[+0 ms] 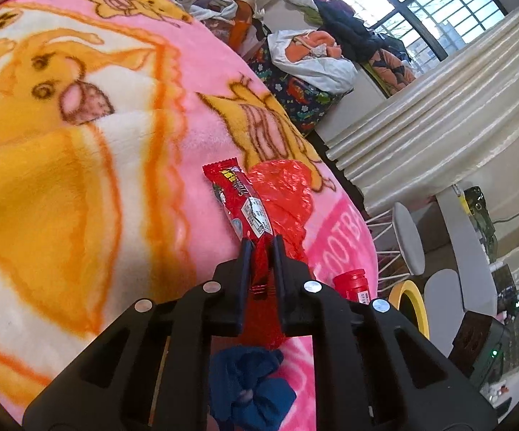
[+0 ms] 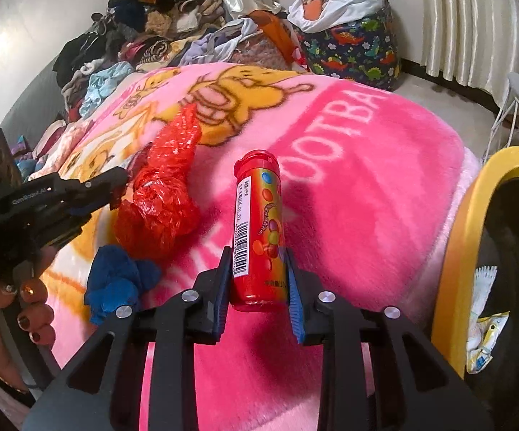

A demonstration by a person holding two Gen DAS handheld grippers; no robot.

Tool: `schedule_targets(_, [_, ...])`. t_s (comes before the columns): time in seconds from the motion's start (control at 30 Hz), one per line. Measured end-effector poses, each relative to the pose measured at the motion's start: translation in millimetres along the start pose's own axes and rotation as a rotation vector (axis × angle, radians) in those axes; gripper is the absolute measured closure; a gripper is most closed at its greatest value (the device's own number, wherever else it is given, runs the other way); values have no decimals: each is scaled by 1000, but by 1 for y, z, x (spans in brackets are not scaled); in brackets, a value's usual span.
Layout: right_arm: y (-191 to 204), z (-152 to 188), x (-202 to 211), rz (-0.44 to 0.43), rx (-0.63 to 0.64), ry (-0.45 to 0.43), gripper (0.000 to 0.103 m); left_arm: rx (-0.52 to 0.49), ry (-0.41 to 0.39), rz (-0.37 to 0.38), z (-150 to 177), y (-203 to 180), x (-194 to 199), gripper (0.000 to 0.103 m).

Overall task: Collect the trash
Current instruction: 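Grasp the red snack bar with the left gripper while the right grasps the red candy tube, then carry the red snack bar and red candy tube in both grippers over the bin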

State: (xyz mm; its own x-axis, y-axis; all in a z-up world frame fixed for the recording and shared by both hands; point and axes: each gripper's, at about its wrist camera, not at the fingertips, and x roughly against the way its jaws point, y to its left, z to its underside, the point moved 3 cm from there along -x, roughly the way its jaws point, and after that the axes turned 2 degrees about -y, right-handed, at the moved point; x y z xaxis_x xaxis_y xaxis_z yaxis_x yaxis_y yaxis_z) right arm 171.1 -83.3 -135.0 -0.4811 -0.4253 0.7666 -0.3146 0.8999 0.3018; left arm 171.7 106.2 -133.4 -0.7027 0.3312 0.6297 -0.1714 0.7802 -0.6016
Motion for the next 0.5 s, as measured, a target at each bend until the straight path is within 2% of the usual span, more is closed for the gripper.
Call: schedule_targets(0.5, [20, 15, 35, -12, 73, -72, 77, -88, -69, -2, 6, -22, 39, 96])
